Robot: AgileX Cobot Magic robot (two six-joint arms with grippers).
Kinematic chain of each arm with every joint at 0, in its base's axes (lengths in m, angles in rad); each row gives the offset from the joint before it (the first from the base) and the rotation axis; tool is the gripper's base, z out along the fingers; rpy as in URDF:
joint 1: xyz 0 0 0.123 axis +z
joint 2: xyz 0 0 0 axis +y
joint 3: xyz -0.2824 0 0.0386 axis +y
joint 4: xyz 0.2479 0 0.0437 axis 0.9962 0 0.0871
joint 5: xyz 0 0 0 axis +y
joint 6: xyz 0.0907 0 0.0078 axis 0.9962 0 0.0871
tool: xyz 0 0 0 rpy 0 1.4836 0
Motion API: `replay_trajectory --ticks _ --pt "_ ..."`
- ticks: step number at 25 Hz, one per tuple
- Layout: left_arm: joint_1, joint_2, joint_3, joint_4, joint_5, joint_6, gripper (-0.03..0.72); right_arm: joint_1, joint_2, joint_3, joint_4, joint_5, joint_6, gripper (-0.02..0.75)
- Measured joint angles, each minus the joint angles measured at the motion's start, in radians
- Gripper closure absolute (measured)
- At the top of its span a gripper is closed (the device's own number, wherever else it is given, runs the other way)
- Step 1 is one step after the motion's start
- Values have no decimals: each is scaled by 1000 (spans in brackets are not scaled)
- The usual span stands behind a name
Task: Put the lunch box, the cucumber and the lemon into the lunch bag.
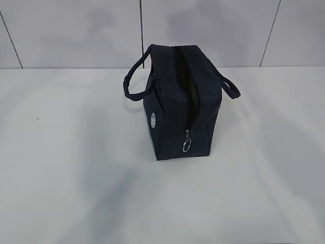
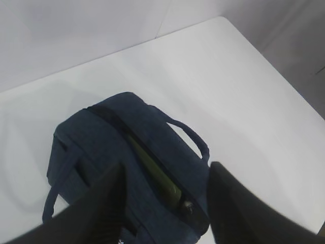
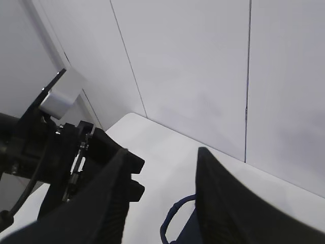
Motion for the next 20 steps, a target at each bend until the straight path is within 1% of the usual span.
replay_trajectory --ticks 5,8,13,18,20 --pt "-59 -56 0 82 -4 9 316 11 -106 7 -4 9 -6 421" --pt "-100 -84 0 106 -4 11 323 11 -186 77 -8 7 -6 421" --pt "-135 -128 0 114 -6 11 337 11 -369 318 -11 -82 -33 421" --pt "-138 -176 3 116 -6 12 340 11 -592 593 -11 -205 -62 421" --pt "-138 -211 38 118 -14 18 340 11 -667 696 -11 -255 -72 421"
